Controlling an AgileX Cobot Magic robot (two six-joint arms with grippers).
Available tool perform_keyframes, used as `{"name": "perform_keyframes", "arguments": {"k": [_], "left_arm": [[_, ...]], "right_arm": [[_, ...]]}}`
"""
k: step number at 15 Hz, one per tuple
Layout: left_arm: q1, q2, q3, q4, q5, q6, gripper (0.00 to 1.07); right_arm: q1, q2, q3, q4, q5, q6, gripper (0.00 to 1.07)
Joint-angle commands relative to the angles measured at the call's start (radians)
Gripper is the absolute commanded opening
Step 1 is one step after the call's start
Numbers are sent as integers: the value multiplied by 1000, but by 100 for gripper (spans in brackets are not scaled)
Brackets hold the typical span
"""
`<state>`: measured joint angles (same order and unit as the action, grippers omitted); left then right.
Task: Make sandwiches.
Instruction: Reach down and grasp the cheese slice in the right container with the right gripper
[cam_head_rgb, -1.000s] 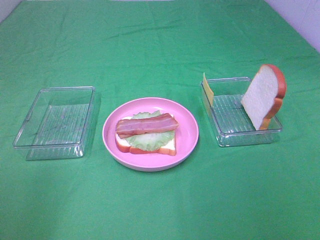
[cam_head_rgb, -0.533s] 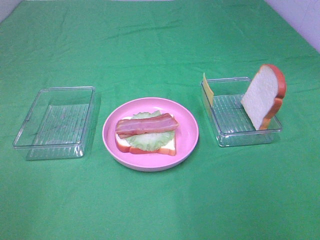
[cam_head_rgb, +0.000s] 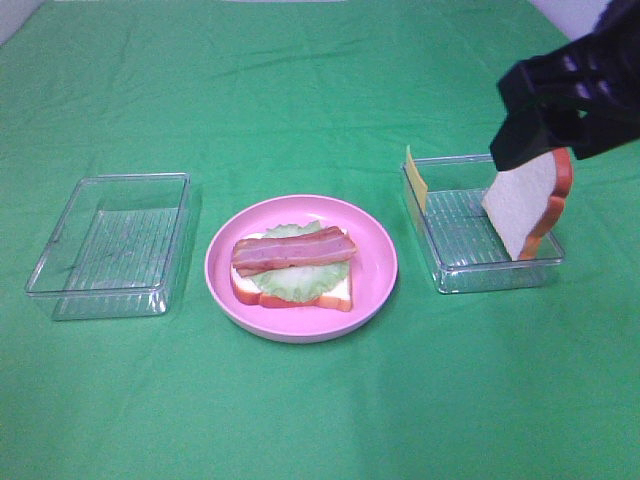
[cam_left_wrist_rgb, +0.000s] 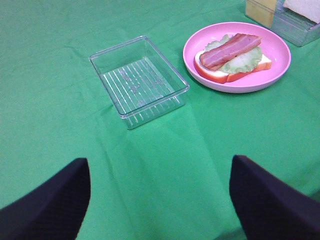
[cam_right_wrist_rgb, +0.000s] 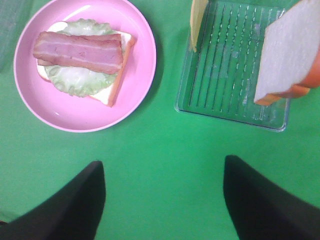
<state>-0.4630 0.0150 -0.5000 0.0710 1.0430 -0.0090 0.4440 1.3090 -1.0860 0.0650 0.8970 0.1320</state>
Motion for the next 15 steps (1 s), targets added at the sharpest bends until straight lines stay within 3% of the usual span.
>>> {"name": "perform_keyframes", "arguments": {"k": [1, 6, 7, 11, 15], "left_arm": [[-2, -8, 1, -7, 3, -7, 74], [-2, -8, 1, -7, 3, -7, 74], [-2, -8, 1, -7, 3, -7, 74], [-2, -8, 1, -7, 3, -7, 74], [-2, -8, 1, -7, 3, -7, 74]], "right_arm": [[-1, 199, -169, -11, 92, 11, 61], [-1, 526, -484, -10, 174, 10, 58], [-3, 619, -592, -9, 198, 10, 57], [-27, 824, -800, 4, 270, 10, 57], [-54, 955, -893, -4, 288, 10, 57]]}}
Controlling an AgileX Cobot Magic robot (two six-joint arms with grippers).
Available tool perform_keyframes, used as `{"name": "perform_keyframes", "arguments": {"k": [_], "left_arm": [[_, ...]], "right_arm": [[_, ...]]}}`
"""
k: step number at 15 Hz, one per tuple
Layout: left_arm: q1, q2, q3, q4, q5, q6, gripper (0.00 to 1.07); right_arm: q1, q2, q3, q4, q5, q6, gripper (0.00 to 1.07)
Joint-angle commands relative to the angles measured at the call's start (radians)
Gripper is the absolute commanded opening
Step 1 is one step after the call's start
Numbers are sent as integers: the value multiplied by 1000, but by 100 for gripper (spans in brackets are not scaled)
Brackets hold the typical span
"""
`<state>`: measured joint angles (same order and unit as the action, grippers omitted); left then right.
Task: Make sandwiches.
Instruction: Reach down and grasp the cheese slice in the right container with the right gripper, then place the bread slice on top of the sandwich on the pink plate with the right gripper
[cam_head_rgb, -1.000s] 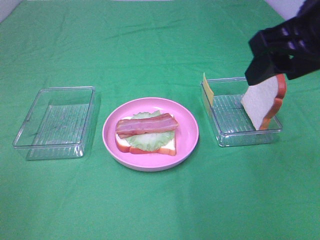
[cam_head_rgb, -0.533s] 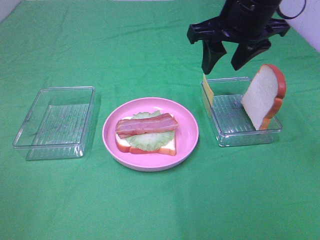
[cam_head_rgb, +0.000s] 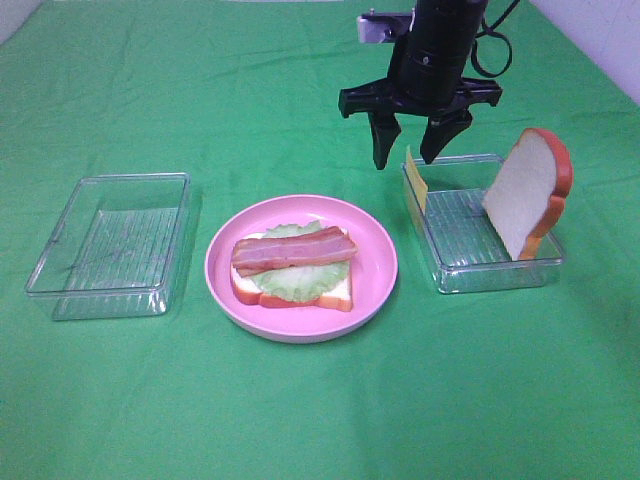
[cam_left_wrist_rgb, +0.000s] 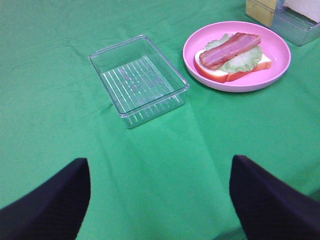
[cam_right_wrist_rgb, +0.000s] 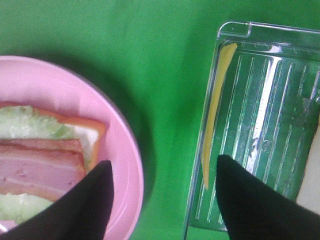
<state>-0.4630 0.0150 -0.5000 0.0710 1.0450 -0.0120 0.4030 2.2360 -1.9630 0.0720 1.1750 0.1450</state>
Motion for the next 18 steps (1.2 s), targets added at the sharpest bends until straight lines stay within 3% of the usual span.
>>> {"name": "perform_keyframes", "arguments": {"k": [1, 3, 4, 8, 18], "left_arm": [[-2, -8, 1, -7, 1, -4, 74], [-2, -8, 1, -7, 1, -4, 74], [-2, -8, 1, -7, 1, -4, 74], [-2, -8, 1, -7, 1, -4, 74], [-2, -8, 1, -7, 1, -4, 74]], "right_arm": [[-30, 55, -16, -17, 8, -3, 57], [-32, 63, -16, -13, 7, -3, 54], [-41, 65, -16, -11, 6, -8, 40], [-44, 65, -16, -15, 9, -29, 3], [-44, -69, -25, -32, 45, -57, 0]]}}
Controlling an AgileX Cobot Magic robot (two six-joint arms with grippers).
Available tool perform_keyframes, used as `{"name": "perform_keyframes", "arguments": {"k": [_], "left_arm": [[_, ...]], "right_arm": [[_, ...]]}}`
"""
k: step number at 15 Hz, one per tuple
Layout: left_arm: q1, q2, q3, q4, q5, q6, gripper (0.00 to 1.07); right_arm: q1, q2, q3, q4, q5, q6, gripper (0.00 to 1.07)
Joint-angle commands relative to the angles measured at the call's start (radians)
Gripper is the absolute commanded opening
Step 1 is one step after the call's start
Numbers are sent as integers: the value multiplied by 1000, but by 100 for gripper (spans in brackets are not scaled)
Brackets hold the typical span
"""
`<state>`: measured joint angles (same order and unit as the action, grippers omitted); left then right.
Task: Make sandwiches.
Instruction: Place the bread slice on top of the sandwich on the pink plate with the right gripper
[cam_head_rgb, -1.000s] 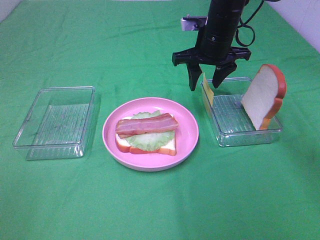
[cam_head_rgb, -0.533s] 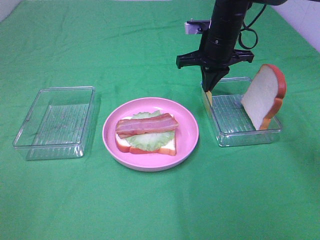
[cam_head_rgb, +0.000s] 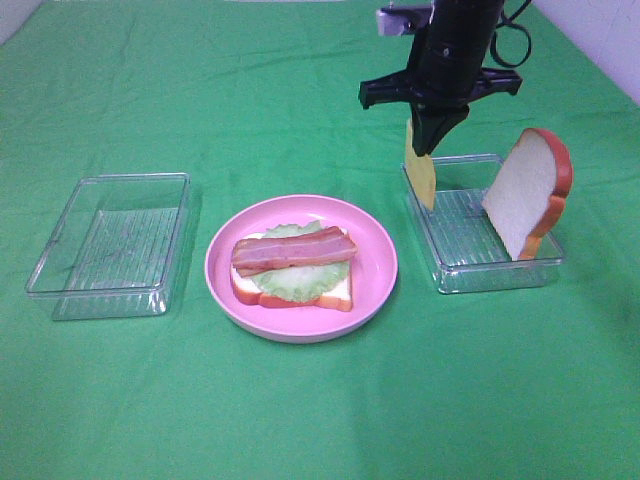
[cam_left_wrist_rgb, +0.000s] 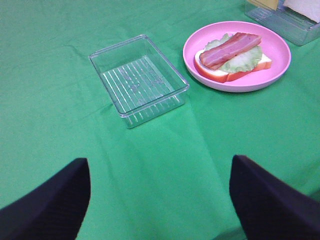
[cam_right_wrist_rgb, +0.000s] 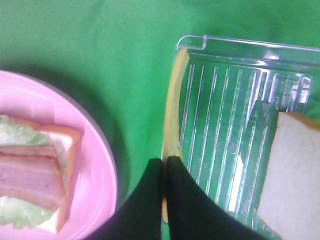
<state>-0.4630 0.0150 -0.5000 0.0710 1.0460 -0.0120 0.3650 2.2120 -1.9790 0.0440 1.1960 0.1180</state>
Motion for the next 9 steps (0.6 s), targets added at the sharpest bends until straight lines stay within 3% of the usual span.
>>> {"name": "perform_keyframes", "arguments": {"k": [1, 4, 5, 6, 9], "left_arm": [[-2, -8, 1, -7, 0, -4, 74], [-2, -8, 1, -7, 0, -4, 74], [-2, -8, 1, -7, 0, -4, 74], [-2, -8, 1, -7, 0, -4, 74], [-2, -8, 1, -7, 0, -4, 74]], "right_arm": [[-6, -75, -9, 20, 40, -51, 0], [-5, -145, -8, 160, 73, -143, 0], [-5, -158, -8, 246, 87, -184, 0], [4, -161, 11, 429, 96, -277, 0], [35, -161, 97, 603, 96, -389, 0]]}}
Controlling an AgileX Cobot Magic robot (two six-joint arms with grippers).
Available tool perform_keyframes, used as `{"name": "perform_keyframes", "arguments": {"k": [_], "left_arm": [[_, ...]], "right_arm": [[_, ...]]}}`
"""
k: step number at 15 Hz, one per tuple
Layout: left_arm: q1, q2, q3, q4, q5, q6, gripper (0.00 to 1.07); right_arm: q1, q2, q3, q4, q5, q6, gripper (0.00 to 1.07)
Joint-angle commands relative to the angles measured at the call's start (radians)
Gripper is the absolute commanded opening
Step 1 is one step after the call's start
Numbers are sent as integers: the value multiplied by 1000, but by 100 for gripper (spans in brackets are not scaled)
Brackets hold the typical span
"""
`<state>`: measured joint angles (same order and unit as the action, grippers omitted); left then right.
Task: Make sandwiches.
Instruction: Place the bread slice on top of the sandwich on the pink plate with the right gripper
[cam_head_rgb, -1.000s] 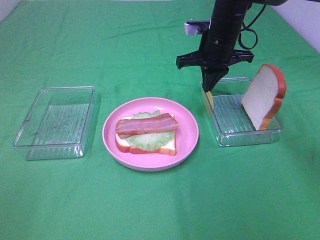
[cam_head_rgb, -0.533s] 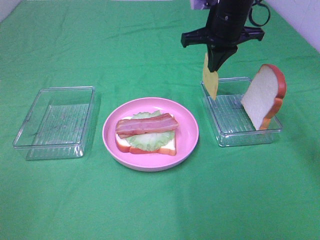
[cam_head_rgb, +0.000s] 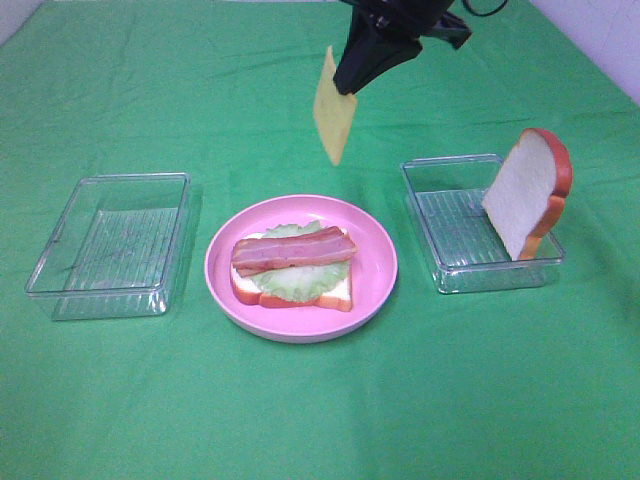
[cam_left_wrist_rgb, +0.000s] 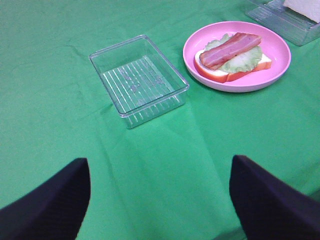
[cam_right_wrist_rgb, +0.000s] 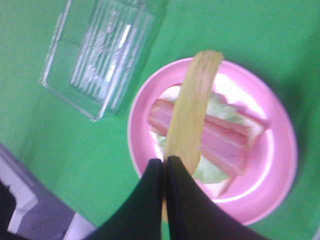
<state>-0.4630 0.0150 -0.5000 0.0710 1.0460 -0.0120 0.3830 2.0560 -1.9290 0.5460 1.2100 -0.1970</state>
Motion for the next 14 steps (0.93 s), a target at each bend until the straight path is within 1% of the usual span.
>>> {"name": "perform_keyframes", "arguments": {"k": [1, 2, 4, 6, 8, 10, 11, 13, 14], "left_arm": [[-2, -8, 1, -7, 0, -4, 74], [-2, -7, 1, -7, 0, -4, 74], [-2, -7, 1, -7, 0, -4, 74], [-2, -6, 1, -7, 0, -4, 74], [-2, -6, 1, -7, 0, -4, 74], [-2, -6, 1, -7, 0, -4, 74], [-2, -6, 1, -7, 0, -4, 74], [-2, -6, 1, -7, 0, -4, 74], [-2, -6, 1, -7, 0, -4, 74]], "right_arm": [[38, -4, 104, 160, 78, -113, 0], [47, -2, 160, 215, 70, -154, 0], [79, 10, 245, 280, 21, -213, 0], [95, 38, 273, 316, 6, -236, 0], [95, 81, 274, 334, -38, -240, 0], [93, 101, 274, 288, -97, -220, 0], [93, 111, 272, 239, -120, -190, 0], [93, 122, 272, 116, -154, -118, 0], [93, 122, 270, -3, -181, -37, 0]]}}
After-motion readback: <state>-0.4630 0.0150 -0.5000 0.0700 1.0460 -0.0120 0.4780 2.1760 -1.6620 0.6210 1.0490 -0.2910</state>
